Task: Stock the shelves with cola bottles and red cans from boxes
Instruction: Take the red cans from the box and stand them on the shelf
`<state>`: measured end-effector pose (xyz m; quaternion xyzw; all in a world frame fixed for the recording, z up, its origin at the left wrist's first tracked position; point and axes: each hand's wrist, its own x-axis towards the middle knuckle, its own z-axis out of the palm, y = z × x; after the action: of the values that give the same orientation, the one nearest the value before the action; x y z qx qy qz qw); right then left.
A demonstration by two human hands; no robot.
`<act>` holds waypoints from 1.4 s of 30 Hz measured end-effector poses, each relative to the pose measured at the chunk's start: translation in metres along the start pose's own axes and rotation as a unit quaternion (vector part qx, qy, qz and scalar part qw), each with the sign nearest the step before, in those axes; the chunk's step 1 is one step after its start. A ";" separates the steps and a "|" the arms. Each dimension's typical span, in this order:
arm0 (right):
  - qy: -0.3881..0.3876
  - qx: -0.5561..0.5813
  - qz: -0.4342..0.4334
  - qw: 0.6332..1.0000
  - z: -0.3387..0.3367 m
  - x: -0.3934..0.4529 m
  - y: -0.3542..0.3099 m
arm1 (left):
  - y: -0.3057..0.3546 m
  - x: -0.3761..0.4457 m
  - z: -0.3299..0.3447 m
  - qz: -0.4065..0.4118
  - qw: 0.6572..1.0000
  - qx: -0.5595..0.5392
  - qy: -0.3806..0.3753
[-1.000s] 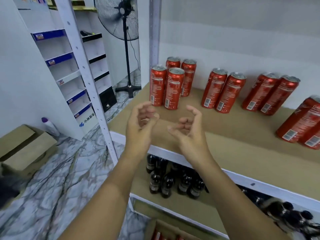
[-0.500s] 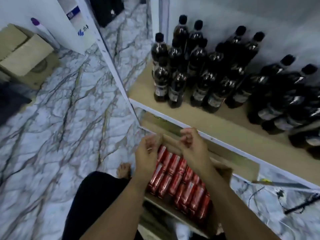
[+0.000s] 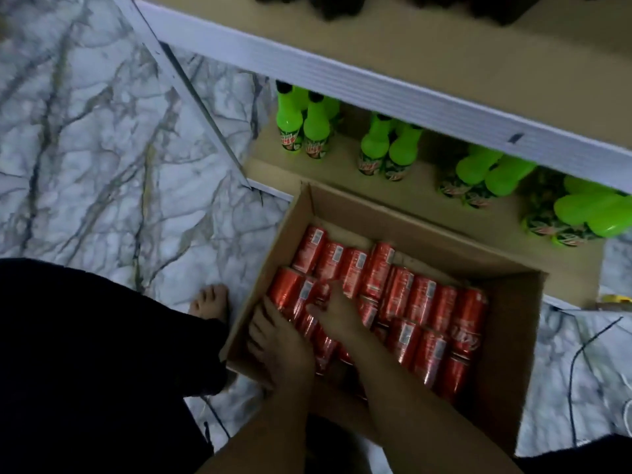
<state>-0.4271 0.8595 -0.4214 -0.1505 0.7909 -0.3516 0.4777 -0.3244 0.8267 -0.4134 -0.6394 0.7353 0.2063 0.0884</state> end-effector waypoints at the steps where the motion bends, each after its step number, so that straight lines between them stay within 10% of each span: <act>1: 0.000 0.010 -0.002 1.000 0.007 0.005 0.006 | -0.001 0.003 0.007 -0.006 1.000 0.009 -0.001; 13: -0.004 0.141 -0.016 0.990 0.031 0.026 0.031 | -0.014 0.020 0.021 0.042 0.995 -0.014 0.086; 21: 0.079 0.267 -0.016 0.960 0.029 0.012 0.044 | -0.020 0.025 0.010 0.105 0.990 -0.098 0.000; 26: 0.079 0.349 0.000 0.934 0.024 0.005 0.049 | -0.031 0.036 0.007 0.100 0.960 -0.246 -0.095; 35: 0.090 0.501 0.128 0.851 -0.025 -0.006 0.044 | 0.000 0.026 -0.028 0.118 0.886 -0.448 -0.027; 42: -0.016 0.219 0.081 0.972 -0.090 -0.018 0.029 | 0.052 0.039 -0.043 0.182 0.817 -0.531 -0.130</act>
<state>-0.4929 0.9282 -0.4033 0.0170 0.6966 -0.4738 0.5385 -0.3757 0.7784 -0.3803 -0.4092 0.5961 0.6585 -0.2088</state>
